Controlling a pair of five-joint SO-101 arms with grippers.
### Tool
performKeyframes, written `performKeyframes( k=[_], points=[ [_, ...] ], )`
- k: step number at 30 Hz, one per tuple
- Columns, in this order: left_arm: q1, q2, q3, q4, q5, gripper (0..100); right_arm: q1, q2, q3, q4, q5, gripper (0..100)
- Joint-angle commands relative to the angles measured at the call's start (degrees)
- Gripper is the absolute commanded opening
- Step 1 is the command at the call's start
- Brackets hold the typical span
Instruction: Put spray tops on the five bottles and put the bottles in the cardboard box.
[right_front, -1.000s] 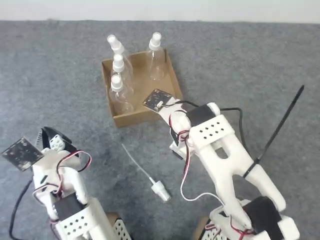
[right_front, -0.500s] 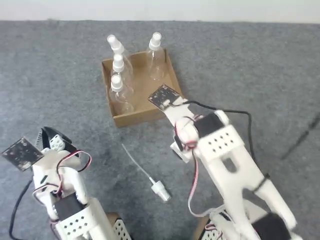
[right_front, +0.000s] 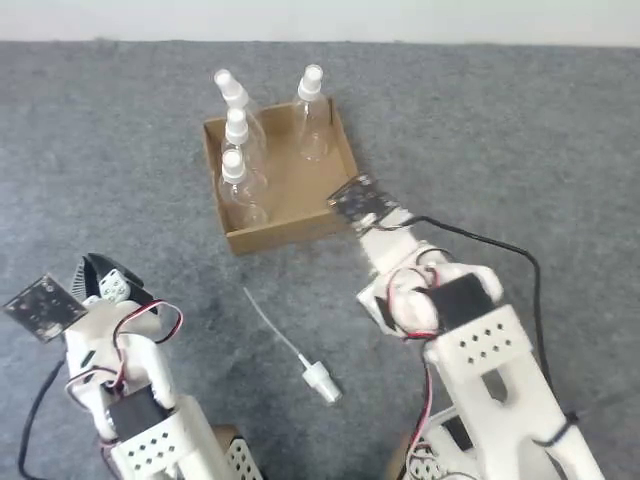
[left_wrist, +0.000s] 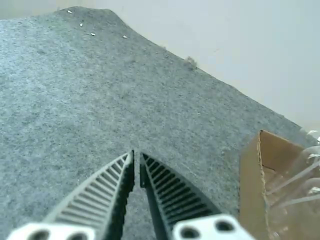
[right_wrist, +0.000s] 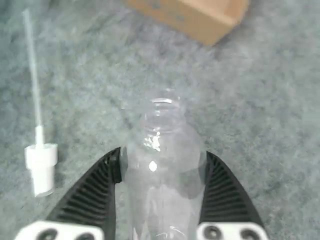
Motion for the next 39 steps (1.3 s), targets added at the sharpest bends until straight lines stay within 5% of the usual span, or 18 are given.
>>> performKeyframes(
  k=[1, 11, 21, 25, 39],
  points=[
    [0.00, -0.97, -0.75, -1.67, -0.53, 2, 2.33, -5.32, 1.67, -4.00, -0.70, 6.5],
    [0.70, -0.97, -0.84, -1.93, -1.58, 2, 3.91, -12.26, 7.47, -9.01, -3.87, 6.5],
    [-0.18, -0.97, -1.01, -1.58, -20.66, 1, 9.54, -13.93, 15.12, -20.70, -8.44, 6.5],
    [2.37, -0.97, -2.15, -0.62, -21.54, 2, 10.51, -13.93, 16.26, -22.29, -8.70, 6.5],
    [19.69, -0.79, -20.70, 22.95, -34.02, 5, 12.35, -13.93, 17.41, -23.52, -11.16, 5.6]
  ],
)
